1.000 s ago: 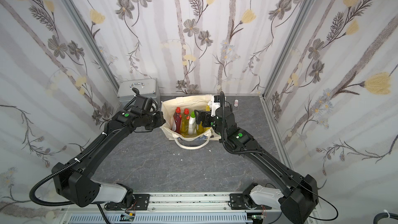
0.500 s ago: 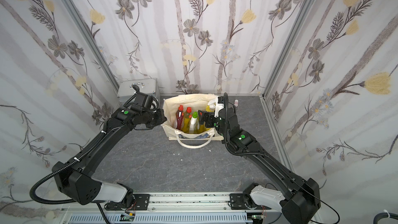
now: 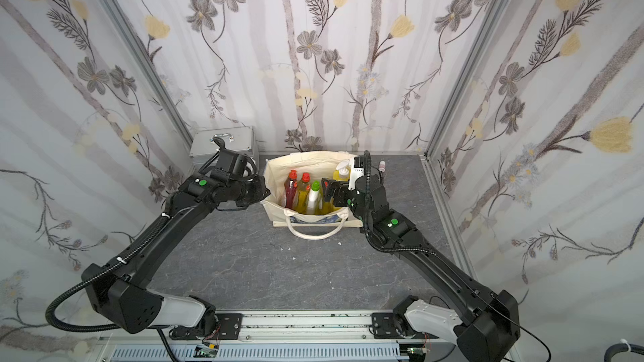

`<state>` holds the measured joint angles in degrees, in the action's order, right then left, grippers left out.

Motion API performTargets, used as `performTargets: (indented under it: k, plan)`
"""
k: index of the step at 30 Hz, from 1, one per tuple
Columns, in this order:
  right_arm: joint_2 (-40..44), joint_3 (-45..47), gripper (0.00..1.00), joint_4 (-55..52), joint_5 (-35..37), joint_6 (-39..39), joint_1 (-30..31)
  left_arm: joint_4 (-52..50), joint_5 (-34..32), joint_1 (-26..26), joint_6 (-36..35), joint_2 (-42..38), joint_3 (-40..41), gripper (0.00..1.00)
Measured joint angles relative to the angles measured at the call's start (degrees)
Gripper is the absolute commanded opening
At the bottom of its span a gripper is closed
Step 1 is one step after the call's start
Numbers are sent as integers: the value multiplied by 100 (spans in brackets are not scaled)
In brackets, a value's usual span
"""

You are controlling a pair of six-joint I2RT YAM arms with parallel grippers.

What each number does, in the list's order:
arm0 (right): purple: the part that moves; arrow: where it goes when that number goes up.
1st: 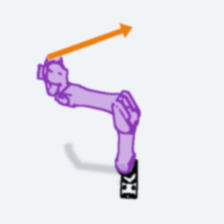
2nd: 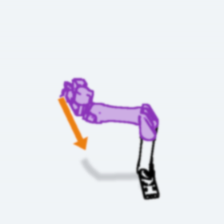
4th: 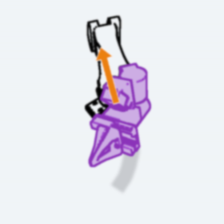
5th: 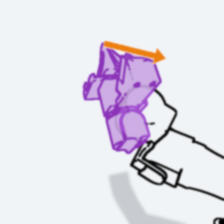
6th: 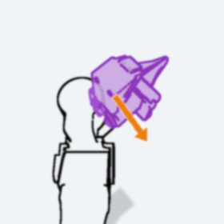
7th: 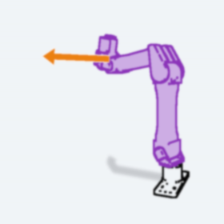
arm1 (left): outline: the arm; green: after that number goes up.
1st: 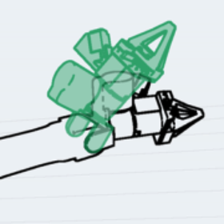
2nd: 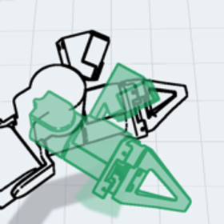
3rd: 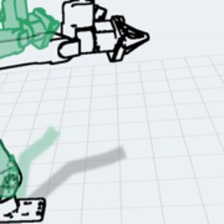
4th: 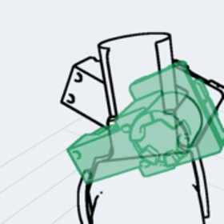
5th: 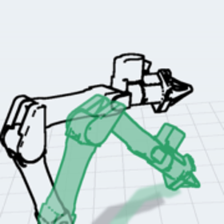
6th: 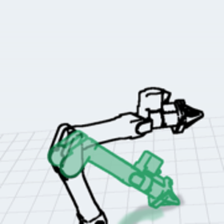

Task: Pack dish soap into the shopping bag
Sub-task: Adjust the shopping bag at the center of the board.

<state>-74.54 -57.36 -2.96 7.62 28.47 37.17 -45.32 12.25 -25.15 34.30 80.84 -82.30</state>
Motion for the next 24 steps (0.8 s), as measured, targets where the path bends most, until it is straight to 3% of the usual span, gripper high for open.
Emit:
performTargets:
  k: [20,21,24]
  plan:
    - [136,63,100,2,105,46,-7,-72,63,-57,59,4,-365,0]
    - [138,61,100,0,105,46,-7,-46,50,-57,61,-13,-313,1]
    - [170,39,100,-15,105,46,-7,-2,-22,-52,83,-92,-166,16]
